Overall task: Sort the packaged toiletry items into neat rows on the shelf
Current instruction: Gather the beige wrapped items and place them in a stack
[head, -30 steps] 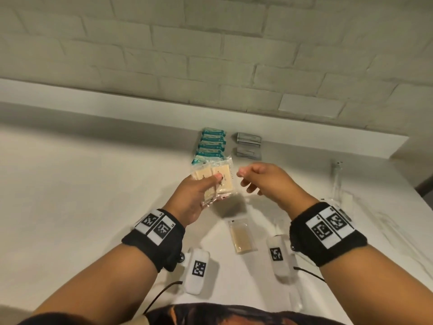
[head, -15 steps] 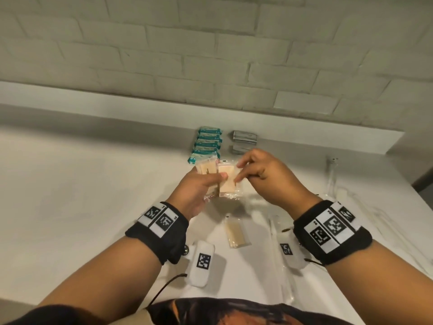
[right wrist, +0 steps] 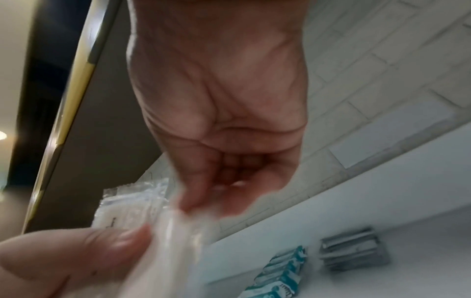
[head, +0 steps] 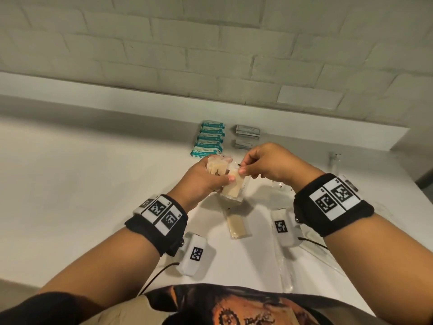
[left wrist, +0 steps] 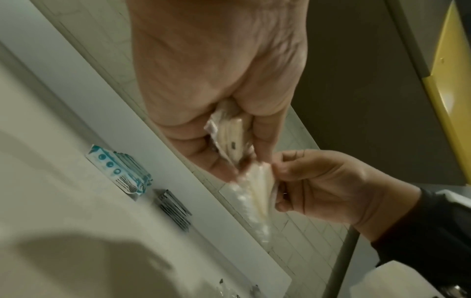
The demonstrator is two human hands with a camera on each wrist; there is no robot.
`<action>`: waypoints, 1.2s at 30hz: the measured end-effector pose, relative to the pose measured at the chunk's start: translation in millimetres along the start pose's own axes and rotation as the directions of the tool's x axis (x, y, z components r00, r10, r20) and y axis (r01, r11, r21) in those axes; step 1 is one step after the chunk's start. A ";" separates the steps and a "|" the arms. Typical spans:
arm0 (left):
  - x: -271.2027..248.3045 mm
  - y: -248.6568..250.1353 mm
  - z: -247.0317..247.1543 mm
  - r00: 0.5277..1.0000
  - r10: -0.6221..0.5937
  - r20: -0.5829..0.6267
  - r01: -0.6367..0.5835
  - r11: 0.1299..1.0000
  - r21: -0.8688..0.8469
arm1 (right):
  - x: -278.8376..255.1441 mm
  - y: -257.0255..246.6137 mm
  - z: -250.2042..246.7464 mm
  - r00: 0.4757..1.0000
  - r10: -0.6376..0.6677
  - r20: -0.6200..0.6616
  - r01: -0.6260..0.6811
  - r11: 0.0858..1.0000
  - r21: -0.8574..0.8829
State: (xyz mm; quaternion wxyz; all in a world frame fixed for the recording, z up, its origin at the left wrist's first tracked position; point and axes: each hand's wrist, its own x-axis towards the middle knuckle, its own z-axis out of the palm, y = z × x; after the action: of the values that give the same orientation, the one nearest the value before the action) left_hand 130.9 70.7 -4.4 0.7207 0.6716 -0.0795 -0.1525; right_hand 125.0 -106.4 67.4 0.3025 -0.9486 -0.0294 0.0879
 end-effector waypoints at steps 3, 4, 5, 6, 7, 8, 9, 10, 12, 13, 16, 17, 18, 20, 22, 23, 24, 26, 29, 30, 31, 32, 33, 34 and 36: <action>-0.8 -0.4 -4.1 0.998 -0.041 -0.040 0.036 0.992 -0.122 | 7.2 9.9 -1.4 0.977 0.013 -0.211 -0.082 0.943 -0.322; -0.7 0.6 -6.6 0.996 -0.071 -0.050 0.060 0.980 -0.192 | 7.1 12.3 -0.6 0.981 0.015 -0.193 -0.079 0.941 -0.328; -0.6 2.0 -9.7 0.993 -0.102 -0.050 0.086 0.963 -0.254 | 6.7 14.7 2.6 0.992 0.021 -0.123 -0.059 0.947 -0.317; -0.5 2.3 -13.2 0.991 -0.130 -0.041 0.112 0.945 -0.306 | 5.3 16.2 7.8 0.999 0.020 -0.032 -0.029 0.948 -0.316; -0.5 2.6 -17.0 0.989 -0.147 -0.024 0.130 0.930 -0.343 | 4.1 17.3 14.6 0.998 0.019 0.062 0.003 0.939 -0.343; -0.9 1.3 -20.2 0.988 -0.156 -0.008 0.142 0.917 -0.372 | 2.0 17.1 22.8 0.988 0.013 0.155 0.048 0.924 -0.378; -1.6 0.5 -22.5 0.987 -0.159 0.005 0.148 0.907 -0.393 | -0.9 16.4 32.0 0.973 0.015 0.231 0.086 0.903 -0.422; -2.7 -0.4 -23.9 0.988 -0.156 0.013 0.148 0.902 -0.405 | -2.6 17.2 41.3 0.959 0.007 0.282 0.125 0.884 -0.449; -4.6 -2.7 -25.8 0.991 -0.136 0.013 0.130 0.909 -0.395 | -3.7 21.1 56.6 0.945 0.022 0.326 0.124 0.899 -0.421; -5.6 -3.0 -26.5 0.992 -0.124 0.006 0.118 0.921 -0.371 | -3.6 21.8 60.7 0.945 0.038 0.324 0.099 0.912 -0.398; -6.9 -6.5 -28.3 0.992 -0.121 -0.041 0.101 0.941 -0.322 | 0.5 21.8 62.3 0.944 0.049 0.325 0.109 0.886 -0.451; -6.7 -7.7 -28.6 0.991 -0.119 -0.055 0.096 0.943 -0.318 | 4.1 21.3 58.6 0.953 0.047 0.298 0.096 0.890 -0.447; -6.6 -8.8 -29.3 0.990 -0.121 -0.070 0.093 0.945 -0.312 | 7.8 19.4 53.9 0.970 0.030 0.243 0.072 0.914 -0.400; -6.4 -9.7 -27.6 0.989 -0.120 -0.085 0.090 0.950 -0.299 | 13.0 15.5 42.2 0.993 0.007 0.115 0.003 0.996 -0.087; -6.1 -9.9 -23.6 0.993 -0.106 -0.059 0.084 0.951 -0.297 | 12.0 9.1 36.4 0.998 -0.025 0.055 0.013 0.977 0.211; -5.6 -9.3 -20.3 0.995 -0.098 -0.036 0.083 0.951 -0.299 | 11.1 7.1 35.7 0.998 -0.033 0.044 0.019 0.959 0.283; -5.6 -8.9 -17.6 0.996 -0.089 -0.014 0.081 0.951 -0.297 | 10.2 5.7 37.3 0.999 -0.043 0.031 0.030 0.946 0.323; -4.5 -7.2 -12.0 0.996 -0.090 0.013 0.090 0.952 -0.293 | 8.9 4.6 40.3 0.998 -0.031 -0.054 0.049 0.927 0.371; -0.6 -3.8 -10.4 0.985 -0.172 -0.030 0.158 0.953 -0.259 | 10.0 8.5 35.9 0.971 -0.024 -0.237 0.118 0.913 0.389; 0.5 -3.5 -11.8 0.974 -0.227 -0.030 0.210 0.939 -0.274 | 9.5 10.4 34.2 0.949 -0.081 -0.305 0.186 0.925 0.332; 0.6 -3.8 -13.5 0.964 -0.267 -0.008 0.252 0.919 -0.304 | 7.9 12.0 32.4 0.920 -0.175 -0.350 0.260 0.942 0.213; 0.0 -3.3 -14.3 0.961 -0.276 0.026 0.269 0.904 -0.331 | 5.5 13.0 31.5 0.889 -0.291 -0.352 0.328 0.943 0.048; -0.7 -3.0 -14.2 0.965 -0.258 0.051 0.259 0.903 -0.342 | 1.9 13.1 31.6 0.862 -0.403 -0.308 0.390 0.915 -0.104; -1.2 -2.8 -13.4 0.973 -0.224 0.054 0.229 0.911 -0.342 | 1.1 15.3 33.1 0.846 -0.471 -0.249 0.438 0.881 -0.179; -0.1 -3.8 -13.1 0.989 -0.148 -0.001 0.142 0.946 -0.291 | 0.1 17.2 33.2 0.881 -0.430 -0.196 0.418 0.903 -0.098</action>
State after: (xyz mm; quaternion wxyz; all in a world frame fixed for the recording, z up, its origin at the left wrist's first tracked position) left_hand 134.6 82.9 -9.4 0.7992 0.5641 0.0015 -0.2076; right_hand 119.0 -101.5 30.8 0.2907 -0.9307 -0.2059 -0.0835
